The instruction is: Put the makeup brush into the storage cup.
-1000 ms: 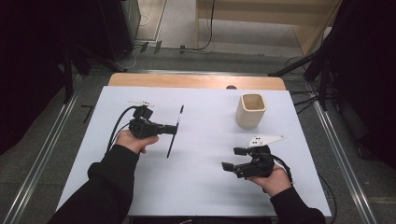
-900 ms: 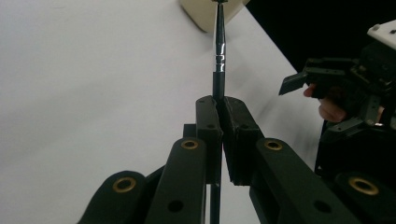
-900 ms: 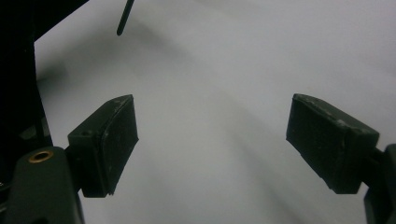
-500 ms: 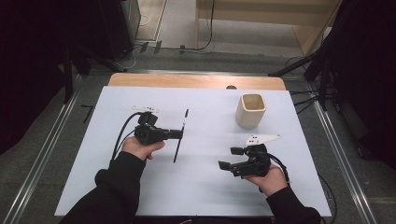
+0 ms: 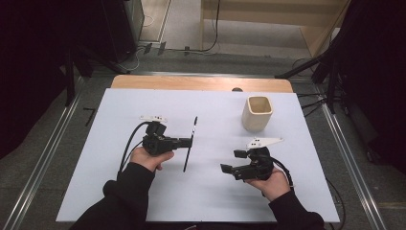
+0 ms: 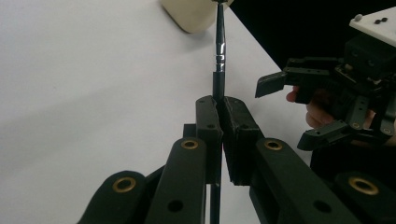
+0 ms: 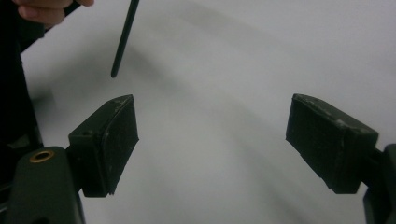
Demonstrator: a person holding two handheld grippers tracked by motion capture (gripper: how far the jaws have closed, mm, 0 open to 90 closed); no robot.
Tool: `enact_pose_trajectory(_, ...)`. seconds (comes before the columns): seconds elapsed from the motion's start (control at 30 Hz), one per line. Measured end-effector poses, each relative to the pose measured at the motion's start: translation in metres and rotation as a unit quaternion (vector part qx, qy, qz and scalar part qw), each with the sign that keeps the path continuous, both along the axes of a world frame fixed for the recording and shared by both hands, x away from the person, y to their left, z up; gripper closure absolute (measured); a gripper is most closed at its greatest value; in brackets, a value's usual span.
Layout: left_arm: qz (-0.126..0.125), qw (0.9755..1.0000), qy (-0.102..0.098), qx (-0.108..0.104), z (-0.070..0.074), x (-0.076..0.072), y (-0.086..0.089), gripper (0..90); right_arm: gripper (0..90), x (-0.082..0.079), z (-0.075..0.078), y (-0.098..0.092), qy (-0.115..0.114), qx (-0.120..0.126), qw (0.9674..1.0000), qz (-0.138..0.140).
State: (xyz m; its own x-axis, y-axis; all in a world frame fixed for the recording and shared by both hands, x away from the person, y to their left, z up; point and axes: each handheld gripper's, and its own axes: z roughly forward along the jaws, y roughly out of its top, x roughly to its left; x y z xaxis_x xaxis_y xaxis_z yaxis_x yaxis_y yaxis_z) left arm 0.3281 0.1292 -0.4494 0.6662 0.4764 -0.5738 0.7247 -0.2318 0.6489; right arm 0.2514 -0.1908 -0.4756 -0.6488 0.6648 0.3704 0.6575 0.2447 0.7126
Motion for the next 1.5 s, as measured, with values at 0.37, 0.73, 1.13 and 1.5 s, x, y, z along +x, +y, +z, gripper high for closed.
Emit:
enact_pose_trajectory(0.37,0.002,1.0000,0.002,-0.005,-0.002,-0.005,-0.006,85.9,18.7,0.003,0.001,0.013,0.021,0.025,0.9995,0.000)
enact_pose_trajectory(0.73,0.010,0.9999,-0.001,-0.014,-0.002,-0.010,-0.010,85.9,20.6,0.005,0.000,0.029,0.023,0.024,0.9994,-0.005)
enact_pose_trajectory(1.13,0.020,0.9996,-0.011,-0.014,-0.003,-0.012,-0.014,85.9,20.4,0.007,0.001,0.039,0.025,0.037,0.9989,-0.011)
enact_pose_trajectory(1.5,0.027,0.9994,-0.012,-0.018,-0.005,-0.014,-0.020,85.9,27.4,0.010,-0.001,0.049,0.036,0.053,0.9978,-0.017)
